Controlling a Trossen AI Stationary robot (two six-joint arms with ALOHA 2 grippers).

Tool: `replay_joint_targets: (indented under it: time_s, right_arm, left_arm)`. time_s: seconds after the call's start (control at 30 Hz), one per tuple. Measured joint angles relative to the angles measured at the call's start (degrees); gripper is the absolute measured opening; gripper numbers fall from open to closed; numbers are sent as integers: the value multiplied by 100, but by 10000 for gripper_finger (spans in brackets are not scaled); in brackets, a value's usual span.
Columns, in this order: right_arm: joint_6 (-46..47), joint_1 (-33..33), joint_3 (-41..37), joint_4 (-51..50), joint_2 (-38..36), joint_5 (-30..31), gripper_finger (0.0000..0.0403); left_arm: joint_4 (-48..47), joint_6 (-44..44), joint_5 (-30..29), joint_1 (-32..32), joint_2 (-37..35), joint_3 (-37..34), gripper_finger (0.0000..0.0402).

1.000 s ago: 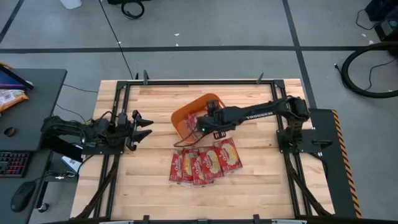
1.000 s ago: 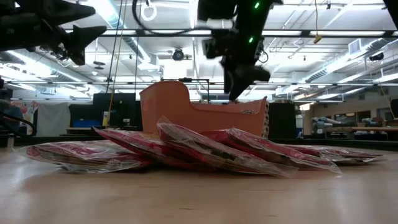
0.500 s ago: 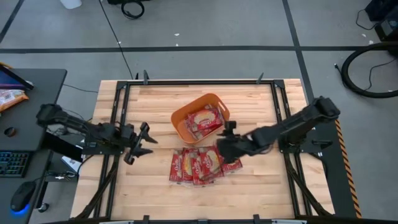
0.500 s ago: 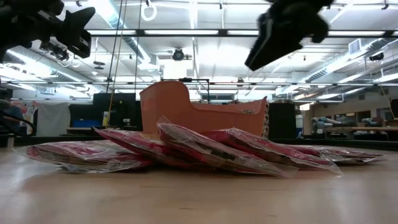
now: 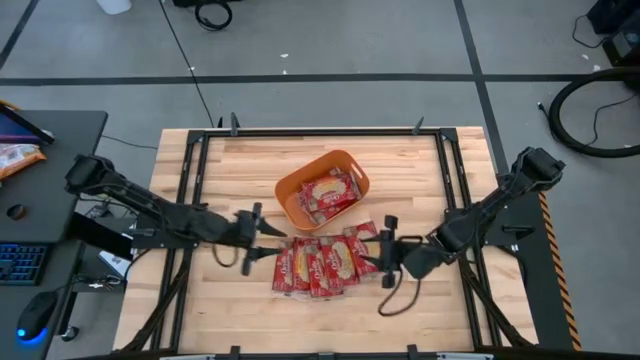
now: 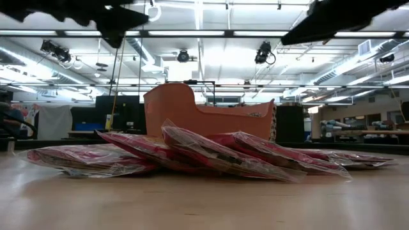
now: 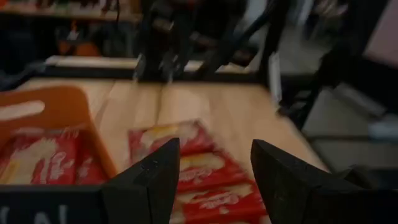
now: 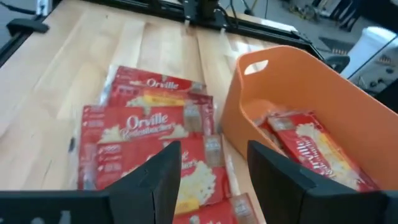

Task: Sort popcorn bags into baskets
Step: Put the pop corn bag into the orange bin

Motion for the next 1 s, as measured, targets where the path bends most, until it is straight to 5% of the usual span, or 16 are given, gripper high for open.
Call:
replay_joint_targets:
  time_s: [0.6,0.8,1.0]
  right_arm:
    - [-470,617,-399,-753,-821,494,187]
    - [-788,600,-1167,209,-1470,290,187]
    - [-1234,600,-1620,1051,-1930,-64,187]
  left_arm:
    - [-3742,184,-81,-3,3508,3669,201]
    - [-5288,736,-65,-36,4302,4773,201]
    - [-5771,2074,-94,-66,4683,5212,201]
